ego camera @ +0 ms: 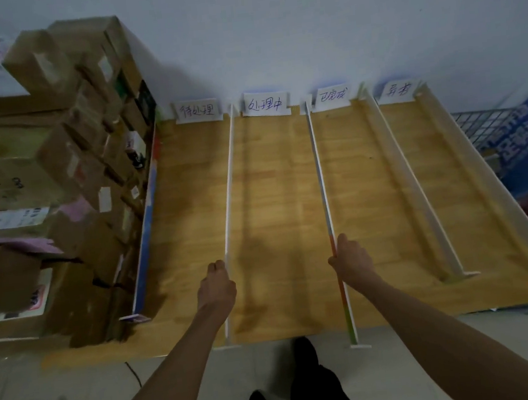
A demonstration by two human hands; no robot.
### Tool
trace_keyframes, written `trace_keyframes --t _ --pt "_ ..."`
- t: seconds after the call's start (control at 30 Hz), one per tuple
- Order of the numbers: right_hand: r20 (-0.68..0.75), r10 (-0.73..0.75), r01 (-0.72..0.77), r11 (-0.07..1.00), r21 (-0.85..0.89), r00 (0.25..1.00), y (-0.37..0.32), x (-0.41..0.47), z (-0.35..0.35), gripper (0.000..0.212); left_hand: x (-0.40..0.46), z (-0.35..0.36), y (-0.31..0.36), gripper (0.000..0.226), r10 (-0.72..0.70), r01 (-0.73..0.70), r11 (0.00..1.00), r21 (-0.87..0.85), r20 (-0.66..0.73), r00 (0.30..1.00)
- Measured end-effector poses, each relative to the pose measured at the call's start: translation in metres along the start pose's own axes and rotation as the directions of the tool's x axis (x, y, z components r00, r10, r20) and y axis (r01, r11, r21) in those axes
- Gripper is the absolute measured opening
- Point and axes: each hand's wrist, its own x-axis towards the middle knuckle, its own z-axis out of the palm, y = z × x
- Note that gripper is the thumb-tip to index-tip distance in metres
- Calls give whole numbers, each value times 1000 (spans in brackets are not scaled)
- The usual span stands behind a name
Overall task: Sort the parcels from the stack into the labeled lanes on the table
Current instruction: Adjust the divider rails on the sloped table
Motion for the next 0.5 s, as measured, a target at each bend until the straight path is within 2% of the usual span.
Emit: trace_keyframes --t 0.5 --pt "88 -32 31 999 12 996 15 89 -6 27 57 17 44 38 -111 111 994 10 39 993"
